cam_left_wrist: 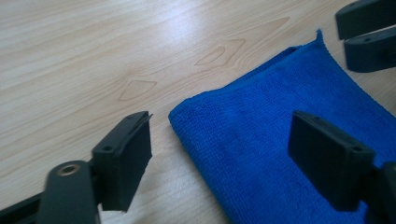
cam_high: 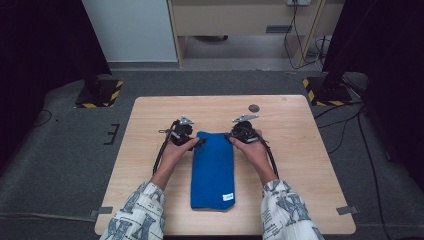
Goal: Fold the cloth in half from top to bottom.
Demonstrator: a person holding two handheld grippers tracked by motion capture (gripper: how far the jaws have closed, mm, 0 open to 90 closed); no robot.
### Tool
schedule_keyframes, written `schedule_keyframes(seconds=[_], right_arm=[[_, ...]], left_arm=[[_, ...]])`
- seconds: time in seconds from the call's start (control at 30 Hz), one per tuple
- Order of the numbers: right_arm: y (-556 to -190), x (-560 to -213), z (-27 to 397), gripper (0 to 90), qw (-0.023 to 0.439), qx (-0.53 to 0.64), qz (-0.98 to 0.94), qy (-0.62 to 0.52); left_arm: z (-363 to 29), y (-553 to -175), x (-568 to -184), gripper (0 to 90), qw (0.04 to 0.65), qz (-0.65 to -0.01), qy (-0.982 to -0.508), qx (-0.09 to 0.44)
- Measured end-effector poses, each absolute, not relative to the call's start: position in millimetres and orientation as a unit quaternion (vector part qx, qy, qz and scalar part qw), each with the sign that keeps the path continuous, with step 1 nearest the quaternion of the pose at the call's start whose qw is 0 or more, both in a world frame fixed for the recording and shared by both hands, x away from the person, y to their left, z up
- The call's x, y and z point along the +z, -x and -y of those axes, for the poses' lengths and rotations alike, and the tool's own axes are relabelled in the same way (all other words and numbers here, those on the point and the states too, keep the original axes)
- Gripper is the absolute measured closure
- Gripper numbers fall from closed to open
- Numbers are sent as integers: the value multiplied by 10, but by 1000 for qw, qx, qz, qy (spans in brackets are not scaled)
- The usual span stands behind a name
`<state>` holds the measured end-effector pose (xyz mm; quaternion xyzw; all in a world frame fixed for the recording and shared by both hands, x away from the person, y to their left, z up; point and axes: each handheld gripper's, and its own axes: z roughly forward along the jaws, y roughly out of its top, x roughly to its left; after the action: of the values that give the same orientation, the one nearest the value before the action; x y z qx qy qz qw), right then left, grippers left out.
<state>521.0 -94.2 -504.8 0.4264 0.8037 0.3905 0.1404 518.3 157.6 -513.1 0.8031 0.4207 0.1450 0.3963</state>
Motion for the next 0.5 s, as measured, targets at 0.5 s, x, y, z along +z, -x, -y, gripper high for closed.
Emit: schedule_keyframes(seconds=[0.5], right_arm=[[-5476,-5267,969,498,137,365,-798,-459]], left_arm=[[-1597,-5341,-5329,407,376,-448,-796,154]])
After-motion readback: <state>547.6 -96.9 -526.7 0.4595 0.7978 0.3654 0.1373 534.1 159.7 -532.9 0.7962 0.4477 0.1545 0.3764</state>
